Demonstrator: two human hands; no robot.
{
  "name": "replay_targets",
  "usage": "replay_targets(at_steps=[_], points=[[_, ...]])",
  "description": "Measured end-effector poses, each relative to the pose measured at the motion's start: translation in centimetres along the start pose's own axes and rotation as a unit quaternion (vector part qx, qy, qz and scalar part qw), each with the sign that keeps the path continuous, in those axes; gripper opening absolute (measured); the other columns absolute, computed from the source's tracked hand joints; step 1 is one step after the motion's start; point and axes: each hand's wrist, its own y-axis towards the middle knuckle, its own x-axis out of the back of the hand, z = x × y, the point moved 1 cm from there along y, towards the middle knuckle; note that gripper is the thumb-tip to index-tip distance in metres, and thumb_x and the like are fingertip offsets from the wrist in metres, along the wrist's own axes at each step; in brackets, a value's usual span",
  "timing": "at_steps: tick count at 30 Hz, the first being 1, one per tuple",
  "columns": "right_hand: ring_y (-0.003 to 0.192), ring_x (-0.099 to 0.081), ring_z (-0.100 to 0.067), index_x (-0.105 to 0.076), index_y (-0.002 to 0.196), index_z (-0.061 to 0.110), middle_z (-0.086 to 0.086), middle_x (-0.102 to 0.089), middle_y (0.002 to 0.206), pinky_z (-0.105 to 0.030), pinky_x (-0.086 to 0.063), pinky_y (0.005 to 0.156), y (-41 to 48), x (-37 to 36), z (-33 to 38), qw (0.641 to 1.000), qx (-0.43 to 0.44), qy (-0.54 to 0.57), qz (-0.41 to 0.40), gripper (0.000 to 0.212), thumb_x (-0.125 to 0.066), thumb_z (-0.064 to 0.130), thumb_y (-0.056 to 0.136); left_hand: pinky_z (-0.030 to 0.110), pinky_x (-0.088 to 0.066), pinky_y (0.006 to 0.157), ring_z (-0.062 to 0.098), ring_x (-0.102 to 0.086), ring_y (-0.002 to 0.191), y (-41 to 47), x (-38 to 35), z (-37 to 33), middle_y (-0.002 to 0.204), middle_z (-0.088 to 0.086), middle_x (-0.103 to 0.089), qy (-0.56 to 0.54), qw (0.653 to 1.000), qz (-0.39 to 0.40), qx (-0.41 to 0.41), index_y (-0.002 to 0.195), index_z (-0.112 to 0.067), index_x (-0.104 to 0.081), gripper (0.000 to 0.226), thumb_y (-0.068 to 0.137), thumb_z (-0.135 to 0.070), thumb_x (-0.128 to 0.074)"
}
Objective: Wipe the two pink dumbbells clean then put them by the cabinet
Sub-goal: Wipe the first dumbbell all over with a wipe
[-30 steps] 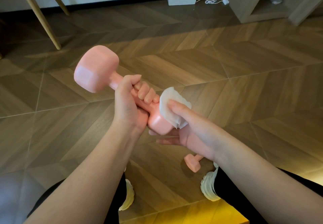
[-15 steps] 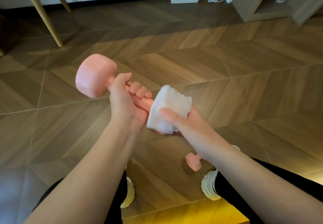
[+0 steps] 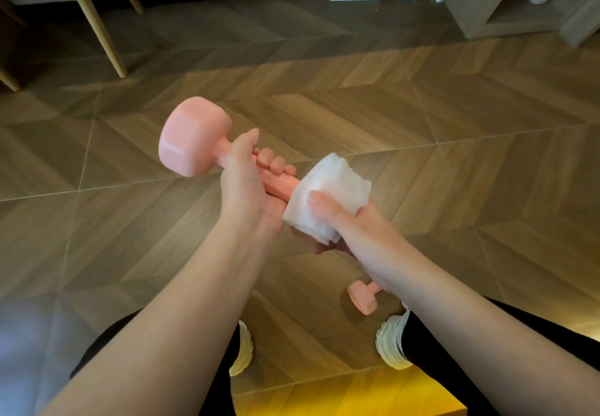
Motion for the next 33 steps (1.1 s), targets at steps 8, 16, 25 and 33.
replay_targets(at_steps=[8,16,25,33], points=[[0.101,-0.069,-0.010,-0.056,0.130,0.022,0.010,-0.072,0.105,-0.026,-0.057,0.076,0.2,0.4,0.2,0.998,-0.049,-0.006,0.046,0.056,-0.077,0.034,0.079,0.022,-0.034,0.048,0.008,-0.032,0.039,0.6,0.5,-0.8,0.049,-0.008,-0.031,-0.019,1.000,-0.013,-0.001,0.074,-0.019,-0.037,0.032,0.097,-0.021,-0.058],[0.094,-0.063,-0.020,-0.062,0.124,0.019,-0.010,-0.067,0.109,-0.037,-0.056,0.070,0.1,-0.4,0.3,0.990,-0.106,0.060,-0.072,0.056,-0.063,0.056,0.083,0.022,-0.034,0.044,0.010,-0.030,0.039,0.3,0.3,-0.4,0.048,-0.007,-0.029,-0.012,1.000,0.005,-0.005,0.071,-0.020,-0.035,0.032,0.096,-0.019,-0.055],[0.097,-0.065,-0.026,-0.071,0.109,0.025,-0.010,-0.069,0.108,-0.046,-0.062,0.073,-0.1,-0.6,0.4,0.972,-0.120,0.197,0.031,0.025,-0.069,0.034,0.085,0.022,-0.033,0.043,0.012,-0.024,0.040,-0.1,0.5,-0.6,0.049,-0.007,-0.021,-0.002,0.998,0.056,-0.016,0.062,-0.020,-0.031,0.036,0.092,-0.015,-0.050],[0.098,-0.064,-0.025,-0.047,0.137,0.009,-0.012,-0.064,0.114,-0.049,-0.058,0.082,-0.2,0.3,0.8,0.973,-0.095,0.207,0.042,0.057,-0.066,0.017,0.084,0.023,-0.033,0.044,0.011,-0.026,0.040,0.3,0.0,-0.4,0.048,-0.007,-0.024,-0.015,0.997,0.078,0.014,0.059,-0.021,-0.032,0.037,0.091,-0.019,-0.051]])
